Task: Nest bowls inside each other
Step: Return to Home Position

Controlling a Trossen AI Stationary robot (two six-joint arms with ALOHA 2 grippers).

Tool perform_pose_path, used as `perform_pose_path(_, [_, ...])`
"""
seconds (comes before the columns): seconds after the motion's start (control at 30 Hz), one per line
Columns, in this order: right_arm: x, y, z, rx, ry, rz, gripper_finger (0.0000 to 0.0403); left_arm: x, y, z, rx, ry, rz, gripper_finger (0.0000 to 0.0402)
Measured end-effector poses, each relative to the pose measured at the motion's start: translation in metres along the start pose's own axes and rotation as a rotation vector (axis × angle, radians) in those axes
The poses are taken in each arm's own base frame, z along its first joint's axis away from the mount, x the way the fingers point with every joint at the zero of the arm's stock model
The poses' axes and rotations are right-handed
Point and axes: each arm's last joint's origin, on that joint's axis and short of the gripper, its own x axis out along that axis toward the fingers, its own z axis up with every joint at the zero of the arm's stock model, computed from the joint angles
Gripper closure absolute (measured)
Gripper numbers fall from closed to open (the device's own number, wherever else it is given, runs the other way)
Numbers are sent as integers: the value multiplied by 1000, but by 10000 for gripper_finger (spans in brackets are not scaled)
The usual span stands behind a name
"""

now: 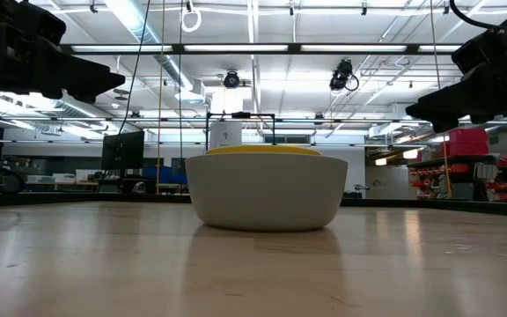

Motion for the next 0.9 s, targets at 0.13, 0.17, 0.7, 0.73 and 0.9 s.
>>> perform_pose_path(0.13, [0, 0, 0, 0, 0, 0, 237, 0, 0, 0, 0, 0, 0, 177])
perform_pose_path(0.17, [0, 0, 0, 0, 0, 0, 236, 0, 0, 0, 0, 0, 0, 177])
perform_pose_path(0.7, [0, 0, 0, 0, 0, 0, 237, 0, 0, 0, -1, -1, 0, 177])
perform_pose_path(0.73, [0, 0, 0, 0, 0, 0, 236, 0, 0, 0, -1, 0, 0, 177])
perform_pose_path(0.9, [0, 0, 0, 0, 0, 0, 238, 0, 0, 0, -1, 0, 0, 177])
